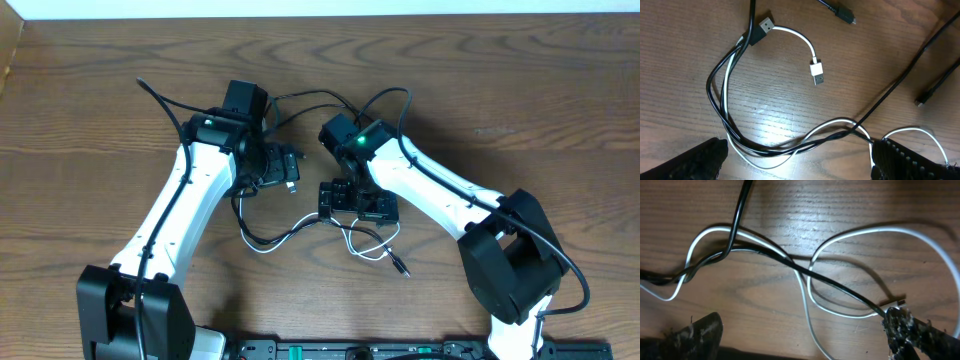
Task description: Untangle cables
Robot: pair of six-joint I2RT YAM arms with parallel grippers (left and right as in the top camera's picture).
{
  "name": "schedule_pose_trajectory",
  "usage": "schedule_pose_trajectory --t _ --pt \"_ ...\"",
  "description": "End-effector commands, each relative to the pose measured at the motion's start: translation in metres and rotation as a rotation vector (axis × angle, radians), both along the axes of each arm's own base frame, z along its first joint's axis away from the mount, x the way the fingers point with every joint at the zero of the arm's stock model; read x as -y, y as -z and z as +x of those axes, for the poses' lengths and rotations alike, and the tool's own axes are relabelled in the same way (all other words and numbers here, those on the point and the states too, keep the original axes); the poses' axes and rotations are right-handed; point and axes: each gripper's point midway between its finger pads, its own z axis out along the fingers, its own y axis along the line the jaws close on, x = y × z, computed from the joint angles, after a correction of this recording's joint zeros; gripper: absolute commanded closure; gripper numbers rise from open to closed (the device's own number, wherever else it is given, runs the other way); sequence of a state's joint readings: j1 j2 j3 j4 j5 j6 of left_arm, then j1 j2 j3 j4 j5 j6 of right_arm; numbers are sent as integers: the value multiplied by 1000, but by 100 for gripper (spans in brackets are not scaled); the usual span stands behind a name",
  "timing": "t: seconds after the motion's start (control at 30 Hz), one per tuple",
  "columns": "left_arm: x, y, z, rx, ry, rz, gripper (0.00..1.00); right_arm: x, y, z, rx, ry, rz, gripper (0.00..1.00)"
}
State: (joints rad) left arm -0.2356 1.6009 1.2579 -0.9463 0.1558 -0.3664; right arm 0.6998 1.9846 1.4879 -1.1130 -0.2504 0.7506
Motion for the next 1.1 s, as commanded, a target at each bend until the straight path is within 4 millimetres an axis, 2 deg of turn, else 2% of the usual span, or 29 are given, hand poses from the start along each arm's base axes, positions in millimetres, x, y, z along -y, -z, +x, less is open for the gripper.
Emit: schedule_pose_trajectory --t 0.0,0.1,0.3,0.37,0.5,0.57,0.73,0.9,1.07 --pt "-1 1 0 -10 -8 0 2 4 -4 3 34 5 -21 6" --pt "-1 1 0 -10 -8 0 2 3 -4 4 39 5 -18 16" --pt "-1 1 0 -10 -8 0 2 2 -4 4 41 4 -15 16" --pt "-1 1 0 -10 -8 0 2 2 -4 4 41 4 -15 14" --pt "-2 1 0 -8 -8 4 2 3 -4 4 42 3 -22 2" --pt "-2 1 0 -9 -8 4 2 5 -3 7 54 6 -32 1" --pt "-2 1 0 -9 -9 4 2 11 -3 27 93 48 -14 1" --pt "-2 1 0 -9 -9 4 2 38 -1 59 165 123 -54 1" --pt "-2 1 0 -8 -8 4 2 65 -2 92 235 118 -42 1"
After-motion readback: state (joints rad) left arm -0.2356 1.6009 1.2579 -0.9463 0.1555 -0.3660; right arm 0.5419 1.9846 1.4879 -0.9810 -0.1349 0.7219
